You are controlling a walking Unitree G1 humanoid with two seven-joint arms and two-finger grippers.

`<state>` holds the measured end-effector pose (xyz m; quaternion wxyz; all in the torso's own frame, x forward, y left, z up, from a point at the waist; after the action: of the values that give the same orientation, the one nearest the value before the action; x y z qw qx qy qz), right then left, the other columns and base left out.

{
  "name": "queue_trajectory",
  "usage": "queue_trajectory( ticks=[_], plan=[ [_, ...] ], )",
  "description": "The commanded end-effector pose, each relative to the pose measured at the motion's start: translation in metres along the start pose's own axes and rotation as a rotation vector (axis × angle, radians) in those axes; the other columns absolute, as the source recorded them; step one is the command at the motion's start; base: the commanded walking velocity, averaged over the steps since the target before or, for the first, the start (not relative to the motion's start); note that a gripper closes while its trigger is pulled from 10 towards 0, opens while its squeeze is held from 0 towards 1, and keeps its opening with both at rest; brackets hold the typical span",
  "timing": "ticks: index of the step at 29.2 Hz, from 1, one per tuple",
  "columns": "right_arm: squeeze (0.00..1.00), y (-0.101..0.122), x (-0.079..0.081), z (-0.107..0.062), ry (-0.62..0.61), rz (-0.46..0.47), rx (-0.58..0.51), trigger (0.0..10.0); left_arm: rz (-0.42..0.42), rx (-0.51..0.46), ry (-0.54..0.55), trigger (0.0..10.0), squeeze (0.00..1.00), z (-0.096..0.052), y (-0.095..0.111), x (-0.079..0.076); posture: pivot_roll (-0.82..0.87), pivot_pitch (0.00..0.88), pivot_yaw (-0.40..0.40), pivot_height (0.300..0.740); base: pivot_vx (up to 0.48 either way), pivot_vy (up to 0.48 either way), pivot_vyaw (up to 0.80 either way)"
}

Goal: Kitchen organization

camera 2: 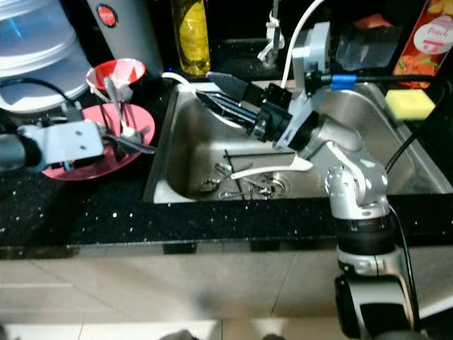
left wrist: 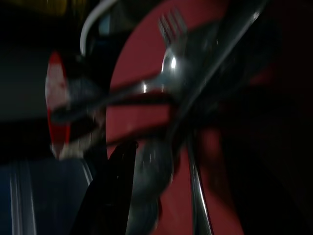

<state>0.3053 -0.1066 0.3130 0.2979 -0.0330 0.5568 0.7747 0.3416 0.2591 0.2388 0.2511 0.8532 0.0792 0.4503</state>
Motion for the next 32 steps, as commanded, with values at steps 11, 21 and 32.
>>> queue_trajectory(
  ticks=[11, 21, 32],
  plan=[
    [0.00, 0.004, 0.002, 0.001, -0.008, -0.006, -0.005, 10.0, 0.054, 0.033, -0.021, 0.0, 0.00, 0.040, -0.008, -0.015, 0.00, 0.062, 0.053, 0.740, 0.000, 0.000, 0.00],
    [0.00, 0.004, 0.001, -0.001, -0.020, -0.006, -0.001, 10.0, 0.067, -0.012, -0.006, 0.0, 0.00, 0.033, -0.005, -0.010, 0.01, 0.064, 0.052, 0.740, 0.000, 0.000, 0.00],
    [0.00, 0.004, 0.000, 0.001, -0.021, -0.001, -0.005, 10.0, 0.170, -0.073, 0.013, 10.0, 0.00, -0.009, 0.025, 0.009, 0.03, 0.064, 0.043, 0.740, 0.000, 0.000, 0.00]
  ],
)
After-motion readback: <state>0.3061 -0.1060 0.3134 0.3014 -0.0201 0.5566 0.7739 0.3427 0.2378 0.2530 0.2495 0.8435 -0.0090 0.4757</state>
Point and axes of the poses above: a point about 5 cm out from each wrist's last joint towards the gripper, its own z axis pointing out of the wrist towards the gripper, its own y axis along the axis of the wrist's last joint, x = y × z, the point moved 1 cm from there along z, pointing out of the wrist towards the gripper, and after that the axes turned 12 degrees about -z, right-handed, at the moved point
